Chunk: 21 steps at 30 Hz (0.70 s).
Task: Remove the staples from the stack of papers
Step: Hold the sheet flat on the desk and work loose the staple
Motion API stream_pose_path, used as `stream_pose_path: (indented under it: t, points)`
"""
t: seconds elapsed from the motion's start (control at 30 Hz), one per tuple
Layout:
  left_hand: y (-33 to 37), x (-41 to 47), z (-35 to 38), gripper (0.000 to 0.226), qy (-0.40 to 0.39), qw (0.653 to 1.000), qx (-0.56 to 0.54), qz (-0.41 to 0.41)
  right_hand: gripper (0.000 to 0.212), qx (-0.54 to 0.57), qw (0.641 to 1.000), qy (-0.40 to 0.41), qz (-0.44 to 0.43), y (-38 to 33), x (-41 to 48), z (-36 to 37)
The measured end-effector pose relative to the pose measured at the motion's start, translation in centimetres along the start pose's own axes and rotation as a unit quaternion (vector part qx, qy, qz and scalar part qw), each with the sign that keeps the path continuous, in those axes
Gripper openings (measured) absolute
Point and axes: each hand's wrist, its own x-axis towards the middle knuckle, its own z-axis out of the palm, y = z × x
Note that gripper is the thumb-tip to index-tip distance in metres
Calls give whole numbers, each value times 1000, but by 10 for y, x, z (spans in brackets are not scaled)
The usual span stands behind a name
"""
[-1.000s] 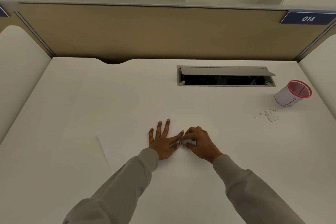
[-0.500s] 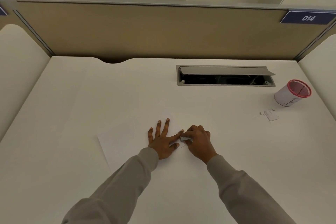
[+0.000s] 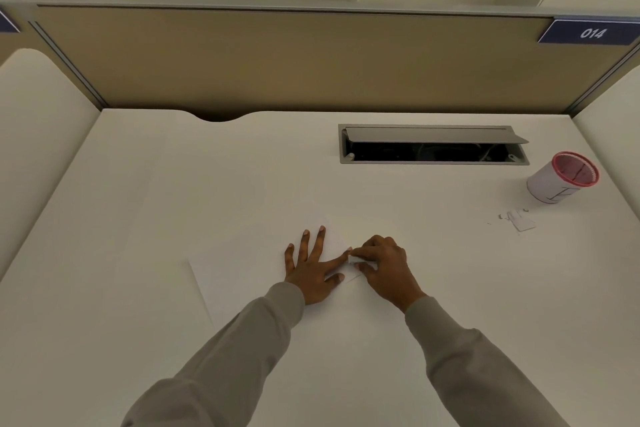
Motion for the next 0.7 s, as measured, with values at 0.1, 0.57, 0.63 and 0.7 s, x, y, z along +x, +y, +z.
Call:
stream_pose_path:
  t: [0.1, 0.57, 0.63, 0.7]
  points:
    - [-1, 0, 1, 55, 5, 1000, -4, 3, 24, -35, 998, 3, 60, 2, -1, 2]
    - [14, 1, 13, 39, 137, 984, -103, -40, 21, 5, 997, 28, 76, 9, -2, 9]
    - [14, 1, 14, 39, 140, 984, -104, -41, 21, 8, 996, 29, 78, 9, -3, 10]
    - [15, 1, 15, 39, 140, 984, -101, -40, 21, 11, 996, 33, 77, 9, -4, 10]
